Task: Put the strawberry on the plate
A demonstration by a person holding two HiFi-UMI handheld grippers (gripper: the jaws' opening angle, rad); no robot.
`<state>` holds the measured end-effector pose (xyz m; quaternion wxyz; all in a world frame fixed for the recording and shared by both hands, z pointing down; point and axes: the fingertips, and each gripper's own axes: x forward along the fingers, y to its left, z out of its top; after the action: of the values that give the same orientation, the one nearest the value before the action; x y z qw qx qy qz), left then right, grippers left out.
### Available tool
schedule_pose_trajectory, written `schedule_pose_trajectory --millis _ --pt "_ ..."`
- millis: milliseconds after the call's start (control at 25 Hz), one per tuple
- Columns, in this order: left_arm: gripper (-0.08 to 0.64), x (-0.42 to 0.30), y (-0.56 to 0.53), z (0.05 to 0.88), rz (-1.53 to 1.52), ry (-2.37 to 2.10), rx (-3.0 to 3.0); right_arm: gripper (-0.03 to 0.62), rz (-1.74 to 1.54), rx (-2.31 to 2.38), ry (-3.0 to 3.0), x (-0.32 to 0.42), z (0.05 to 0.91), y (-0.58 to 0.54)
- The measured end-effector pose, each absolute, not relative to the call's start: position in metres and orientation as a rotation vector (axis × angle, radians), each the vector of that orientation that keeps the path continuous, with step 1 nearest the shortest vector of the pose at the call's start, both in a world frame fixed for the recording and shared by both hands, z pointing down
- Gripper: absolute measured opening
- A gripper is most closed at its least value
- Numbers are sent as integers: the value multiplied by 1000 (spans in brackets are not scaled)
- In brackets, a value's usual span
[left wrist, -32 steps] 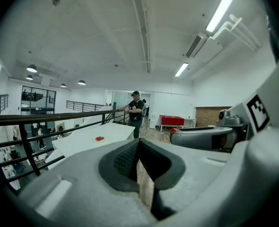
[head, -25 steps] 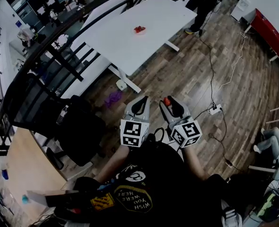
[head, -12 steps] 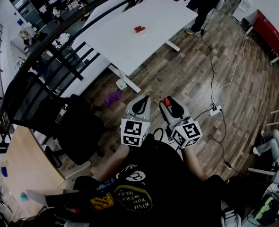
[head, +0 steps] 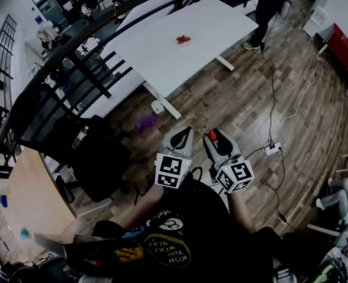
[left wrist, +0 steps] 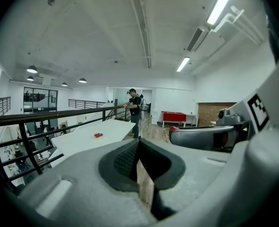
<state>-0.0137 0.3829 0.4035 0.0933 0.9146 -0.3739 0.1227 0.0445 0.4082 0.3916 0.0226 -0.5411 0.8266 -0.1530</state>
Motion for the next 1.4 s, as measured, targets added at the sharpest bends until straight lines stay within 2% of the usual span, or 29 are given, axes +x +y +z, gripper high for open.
schedule_pose_trajectory --millis 720,1000,1400 --pt "5 -35 286 388 320 -1065 2777 158 -486 -1727 2540 25 387 308" --pt "5 -54 275 424 371 -971 2710 158 -543 -1771 2530 10 408 294" --pt "5 -30 221 435 344 -1000 2659 158 -609 -1717 2579 23 424 241"
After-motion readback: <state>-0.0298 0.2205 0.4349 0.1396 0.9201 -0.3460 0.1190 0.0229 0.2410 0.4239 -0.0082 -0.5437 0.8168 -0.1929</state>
